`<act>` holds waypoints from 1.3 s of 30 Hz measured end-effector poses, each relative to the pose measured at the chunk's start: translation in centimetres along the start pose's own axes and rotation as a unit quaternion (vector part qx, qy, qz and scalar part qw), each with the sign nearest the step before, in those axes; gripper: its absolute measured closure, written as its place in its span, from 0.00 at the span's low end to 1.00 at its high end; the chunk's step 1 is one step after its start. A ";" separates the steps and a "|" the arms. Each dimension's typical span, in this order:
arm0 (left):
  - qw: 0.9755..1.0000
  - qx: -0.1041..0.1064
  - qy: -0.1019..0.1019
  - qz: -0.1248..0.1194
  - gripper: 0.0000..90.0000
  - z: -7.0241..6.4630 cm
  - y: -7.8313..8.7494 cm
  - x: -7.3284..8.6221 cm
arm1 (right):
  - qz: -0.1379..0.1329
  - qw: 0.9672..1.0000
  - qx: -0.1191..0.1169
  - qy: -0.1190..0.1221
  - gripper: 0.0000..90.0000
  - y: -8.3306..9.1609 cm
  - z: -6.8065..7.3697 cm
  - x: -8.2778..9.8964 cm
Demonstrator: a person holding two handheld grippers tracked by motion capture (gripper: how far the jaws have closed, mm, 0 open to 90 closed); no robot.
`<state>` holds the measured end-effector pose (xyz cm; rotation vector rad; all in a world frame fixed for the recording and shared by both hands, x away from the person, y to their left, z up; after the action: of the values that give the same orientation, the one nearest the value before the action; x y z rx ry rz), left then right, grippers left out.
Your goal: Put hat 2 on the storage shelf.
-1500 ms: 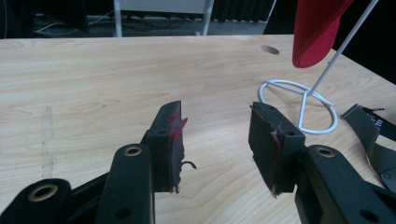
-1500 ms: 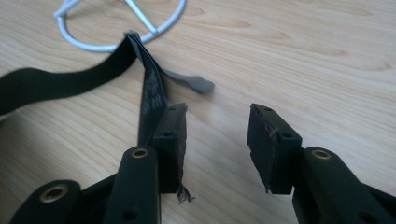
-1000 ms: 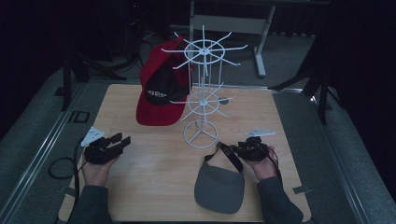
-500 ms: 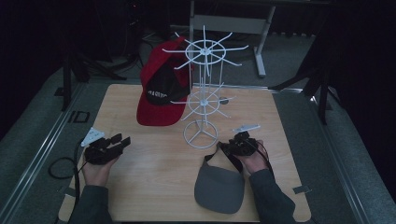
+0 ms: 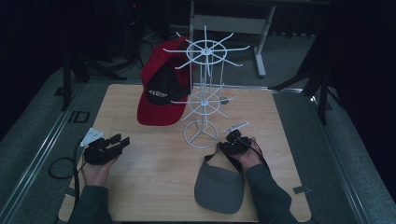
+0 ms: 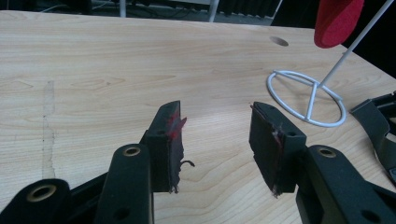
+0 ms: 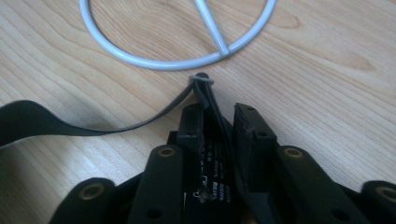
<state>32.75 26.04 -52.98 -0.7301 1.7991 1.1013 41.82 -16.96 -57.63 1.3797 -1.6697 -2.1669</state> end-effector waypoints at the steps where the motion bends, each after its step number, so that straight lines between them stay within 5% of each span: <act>1: 1.000 0.000 0.000 -0.001 0.61 0.0 0.0 0.0 | 0.001 1.000 0.000 0.001 0.86 -0.1 0.0 0.0; 4: 1.000 0.000 0.000 0.000 0.61 0.0 0.0 0.0 | 0.004 1.000 0.001 0.004 0.97 0.0 0.1 0.0; 14: 1.000 -0.002 0.001 0.000 0.61 0.0 -0.1 0.0 | -0.029 0.999 0.037 -0.001 0.98 0.9 -0.1 -0.2; 26: 1.000 -0.004 0.001 0.001 0.61 0.0 -0.1 0.1 | -0.106 0.992 0.065 -0.020 0.98 3.8 -0.4 -0.9; 39: 1.000 -0.003 0.003 0.003 0.61 0.1 -0.2 0.2 | -0.147 0.986 0.076 -0.013 0.98 5.6 -0.1 -1.4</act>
<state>32.82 26.04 -53.27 -0.7316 1.8047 1.1102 40.29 -18.59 -52.31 1.7458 -1.7740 -2.2508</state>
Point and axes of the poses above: each handheld gripper's, and its own axes: y roughly backward along the jaws, x roughly out of its underside, z roughly to its left, the point moved 4 cm from there along -y, roughly forward along the jaws, and after that the axes turned 3 degrees about -z, right-handed, at the moved point
